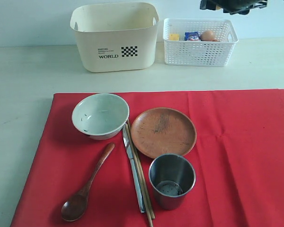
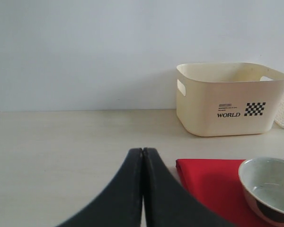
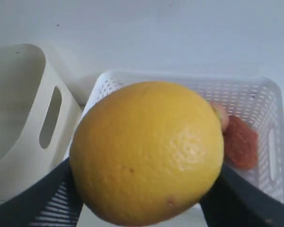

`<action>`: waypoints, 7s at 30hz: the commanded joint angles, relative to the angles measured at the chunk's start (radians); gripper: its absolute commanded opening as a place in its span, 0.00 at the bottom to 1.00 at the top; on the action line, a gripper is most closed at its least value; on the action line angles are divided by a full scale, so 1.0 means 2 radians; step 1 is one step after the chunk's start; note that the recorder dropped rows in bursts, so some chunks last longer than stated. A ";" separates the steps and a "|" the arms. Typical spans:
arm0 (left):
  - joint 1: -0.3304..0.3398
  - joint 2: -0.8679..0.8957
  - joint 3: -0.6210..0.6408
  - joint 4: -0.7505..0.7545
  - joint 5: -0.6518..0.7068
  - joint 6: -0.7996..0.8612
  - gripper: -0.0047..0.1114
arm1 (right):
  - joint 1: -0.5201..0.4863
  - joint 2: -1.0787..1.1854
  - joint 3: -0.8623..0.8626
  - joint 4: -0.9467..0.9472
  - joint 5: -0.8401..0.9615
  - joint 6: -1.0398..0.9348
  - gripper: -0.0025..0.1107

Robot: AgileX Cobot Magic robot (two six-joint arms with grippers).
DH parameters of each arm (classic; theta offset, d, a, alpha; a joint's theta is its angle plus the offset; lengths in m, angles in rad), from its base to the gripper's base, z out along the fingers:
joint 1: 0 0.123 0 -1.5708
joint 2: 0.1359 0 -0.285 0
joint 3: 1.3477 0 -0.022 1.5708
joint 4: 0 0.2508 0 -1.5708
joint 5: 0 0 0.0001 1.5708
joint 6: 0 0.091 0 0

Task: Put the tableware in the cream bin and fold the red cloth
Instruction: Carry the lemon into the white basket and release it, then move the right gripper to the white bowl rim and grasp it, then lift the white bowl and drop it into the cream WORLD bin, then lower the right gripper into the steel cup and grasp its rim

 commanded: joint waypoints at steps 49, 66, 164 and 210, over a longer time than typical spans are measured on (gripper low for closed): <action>-0.004 -0.003 0.002 -0.006 -0.001 -0.001 0.05 | 0.046 -0.075 -0.081 -0.070 0.315 0.020 0.02; -0.004 -0.003 0.002 -0.006 -0.001 -0.001 0.05 | 0.213 -0.045 -0.013 -0.069 0.279 -0.002 0.02; -0.004 -0.003 0.002 -0.006 -0.001 -0.001 0.05 | 0.139 0.108 -0.015 -0.169 -0.379 0.169 0.29; -0.004 -0.003 0.002 -0.006 -0.001 -0.001 0.05 | 0.133 -0.233 0.107 -0.152 0.400 -0.010 0.02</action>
